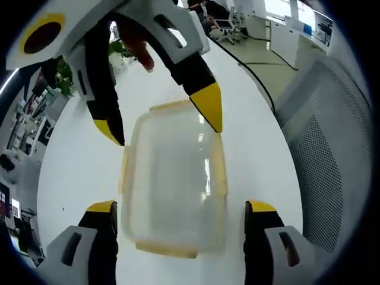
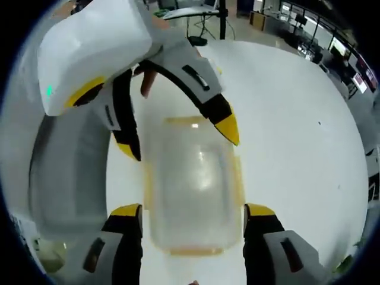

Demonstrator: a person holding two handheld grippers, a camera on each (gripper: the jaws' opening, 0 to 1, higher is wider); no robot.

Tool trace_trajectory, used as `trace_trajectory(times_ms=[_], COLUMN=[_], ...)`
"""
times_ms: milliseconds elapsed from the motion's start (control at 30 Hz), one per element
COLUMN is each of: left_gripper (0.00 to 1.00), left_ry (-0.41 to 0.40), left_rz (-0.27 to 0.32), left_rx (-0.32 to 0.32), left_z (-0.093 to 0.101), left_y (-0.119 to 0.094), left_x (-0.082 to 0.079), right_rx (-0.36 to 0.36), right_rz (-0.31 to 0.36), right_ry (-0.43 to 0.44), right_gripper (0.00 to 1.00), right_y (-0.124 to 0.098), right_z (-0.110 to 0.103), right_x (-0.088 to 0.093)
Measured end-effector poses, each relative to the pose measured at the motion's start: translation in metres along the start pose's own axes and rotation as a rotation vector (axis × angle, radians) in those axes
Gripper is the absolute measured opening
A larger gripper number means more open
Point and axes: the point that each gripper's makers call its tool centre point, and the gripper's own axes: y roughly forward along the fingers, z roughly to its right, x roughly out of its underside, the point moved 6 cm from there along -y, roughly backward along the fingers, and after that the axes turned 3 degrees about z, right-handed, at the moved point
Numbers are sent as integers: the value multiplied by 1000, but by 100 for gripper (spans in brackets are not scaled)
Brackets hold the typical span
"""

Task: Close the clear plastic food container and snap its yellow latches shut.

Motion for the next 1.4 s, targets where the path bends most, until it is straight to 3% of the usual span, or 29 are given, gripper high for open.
trace_trajectory(times_ms=[367, 767, 1400], left_gripper=[90, 86, 85], left_ry=[-8, 23, 11], left_rz=[-24, -64, -49], left_rx=[36, 29, 24], left_z=[-4, -9, -8], left_y=[9, 15, 14], left_x=[6, 14, 16], right_rx=[94, 113, 114], right_rz=[-49, -96, -98], right_ry=[-47, -60, -62], right_gripper=[74, 73, 72], right_y=[8, 14, 16], right_z=[-3, -1, 0], right_x=[15, 22, 20])
